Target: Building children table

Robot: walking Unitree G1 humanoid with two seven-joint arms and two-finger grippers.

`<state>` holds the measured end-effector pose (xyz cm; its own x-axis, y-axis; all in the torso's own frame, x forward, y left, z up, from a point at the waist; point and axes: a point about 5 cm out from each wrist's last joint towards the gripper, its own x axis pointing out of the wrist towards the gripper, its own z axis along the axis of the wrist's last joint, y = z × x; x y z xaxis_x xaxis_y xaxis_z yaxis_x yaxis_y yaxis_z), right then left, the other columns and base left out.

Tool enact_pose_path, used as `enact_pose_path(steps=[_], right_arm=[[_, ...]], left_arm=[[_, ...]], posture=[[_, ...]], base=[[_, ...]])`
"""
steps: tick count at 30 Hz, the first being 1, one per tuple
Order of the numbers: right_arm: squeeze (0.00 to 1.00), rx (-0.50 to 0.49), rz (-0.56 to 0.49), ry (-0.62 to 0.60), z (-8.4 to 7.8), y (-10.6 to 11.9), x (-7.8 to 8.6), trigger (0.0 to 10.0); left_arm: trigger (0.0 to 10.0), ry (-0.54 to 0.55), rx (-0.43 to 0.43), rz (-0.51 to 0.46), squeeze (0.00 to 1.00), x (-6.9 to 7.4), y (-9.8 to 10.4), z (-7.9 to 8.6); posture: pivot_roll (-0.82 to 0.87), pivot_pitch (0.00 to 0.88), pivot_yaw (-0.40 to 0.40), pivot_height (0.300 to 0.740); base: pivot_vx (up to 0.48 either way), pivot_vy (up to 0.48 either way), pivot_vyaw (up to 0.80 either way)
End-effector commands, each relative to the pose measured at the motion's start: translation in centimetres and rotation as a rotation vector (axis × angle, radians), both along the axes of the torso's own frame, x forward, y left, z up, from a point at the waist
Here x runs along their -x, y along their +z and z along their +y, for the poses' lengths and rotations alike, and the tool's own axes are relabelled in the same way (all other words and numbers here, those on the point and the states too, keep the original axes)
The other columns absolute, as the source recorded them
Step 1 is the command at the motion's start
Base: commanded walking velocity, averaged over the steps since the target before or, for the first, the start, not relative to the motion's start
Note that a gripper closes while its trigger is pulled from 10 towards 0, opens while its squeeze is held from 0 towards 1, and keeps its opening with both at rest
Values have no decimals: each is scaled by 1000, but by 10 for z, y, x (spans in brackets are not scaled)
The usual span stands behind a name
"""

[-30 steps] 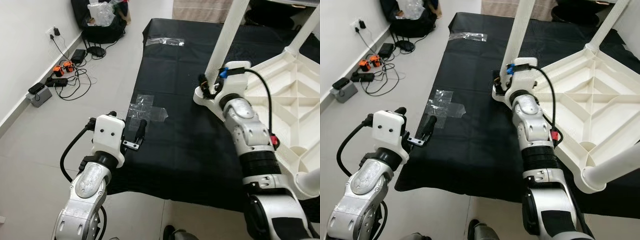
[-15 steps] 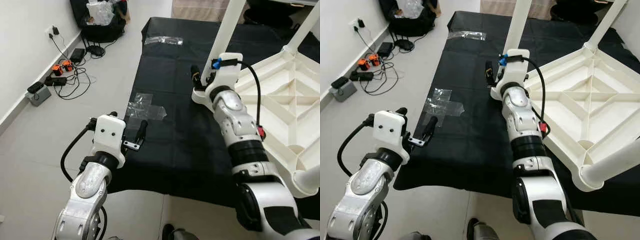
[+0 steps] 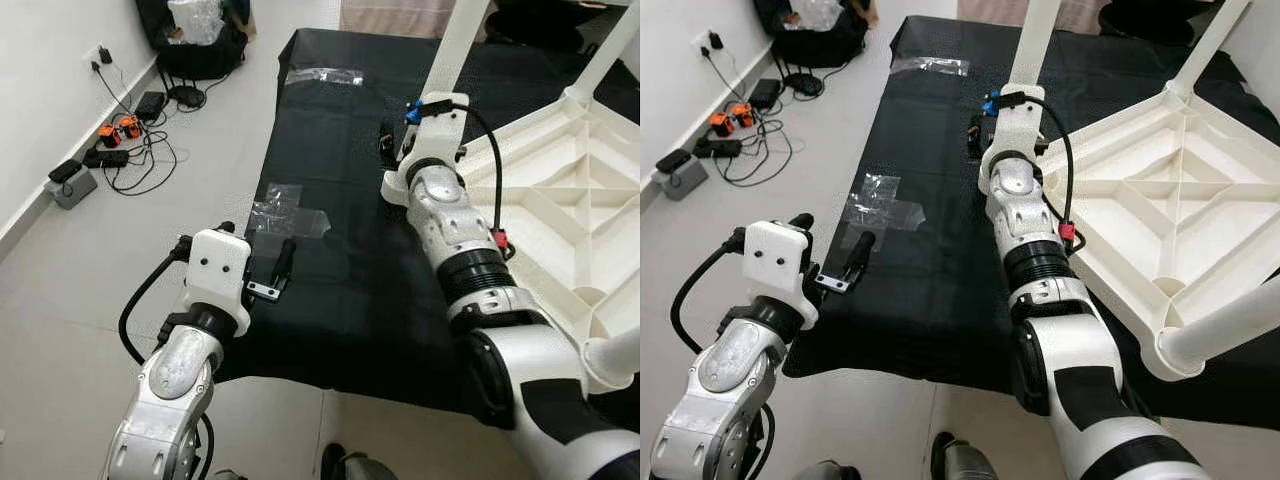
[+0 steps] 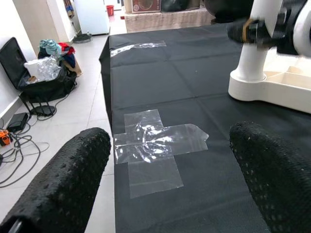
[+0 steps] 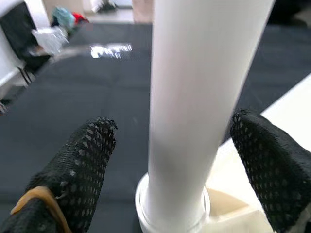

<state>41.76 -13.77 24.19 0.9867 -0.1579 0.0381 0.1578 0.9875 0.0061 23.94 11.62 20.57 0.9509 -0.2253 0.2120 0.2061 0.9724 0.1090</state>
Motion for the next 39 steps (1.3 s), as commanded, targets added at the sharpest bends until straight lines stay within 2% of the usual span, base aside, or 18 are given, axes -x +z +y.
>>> enact_pose_path(steps=[1, 2, 6, 18, 19, 20, 21, 26, 27, 33, 34, 39], right_arm=[[0, 0, -6, -5, 1, 1, -1, 8118], [0, -26, -12, 7, 4, 0, -1, 0], [0, -70, -21, 66, 12, -2, -2, 0], [0, -89, -29, 44, 13, 3, -4, 0], [0, -81, -24, 67, 15, 4, -4, 10000], [0, -82, -32, 75, 16, 5, -4, 10000], [1000, -75, -47, 83, 16, 6, -4, 10000], [1000, -101, -64, 97, 17, 8, -4, 10000], [0, -92, -80, 84, 19, 15, -5, 10000], [0, -90, -113, 77, 21, 28, -7, 10000], [0, -82, -127, 56, 19, 36, -8, 10000], [0, -74, -144, 0, 10, 46, -9, 10000]], left_arm=[[10000, 1, 3, 11, 0, 2, -1, -1], [10000, 5, 3, 10, 0, 3, -1, 0], [10000, 14, 2, 9, 0, 3, -1, 2], [10000, 12, 5, 4, 0, 2, 0, 0], [10000, 15, 4, 4, 0, 2, 0, 1], [10000, 18, 3, 5, 0, 2, 0, 2], [10000, 20, 1, 7, 0, 2, -1, 3], [10000, 21, 0, 7, 0, 2, -1, 3], [10000, 17, 4, 3, 0, 4, 1, 1], [10000, 6, 9, -6, 0, 6, 6, -2], [10000, -11, 24, -21, 0, 9, 14, -8], [10000, -54, 44, -39, 0, 14, 23, -18]], posture=[[47, 195, -98, 740], [48, 195, -101, 740], [41, 191, -105, 740], [47, 193, -108, 740], [47, 194, -108, 740], [43, 198, -110, 740], [39, 201, -106, 740], [41, 204, -108, 740], [44, 223, -110, 740], [43, 240, -114, 740], [37, 268, -115, 740], [32, 309, -124, 740]], base=[[0, 0, 0], [0, 0, 0], [0, 0, 0], [0, 0, 0], [0, 0, 0], [0, 0, 0], [0, 0, 0], [0, 0, 0], [0, 0, 0], [0, 0, 0], [0, 0, 0], [0, 0, 0]])
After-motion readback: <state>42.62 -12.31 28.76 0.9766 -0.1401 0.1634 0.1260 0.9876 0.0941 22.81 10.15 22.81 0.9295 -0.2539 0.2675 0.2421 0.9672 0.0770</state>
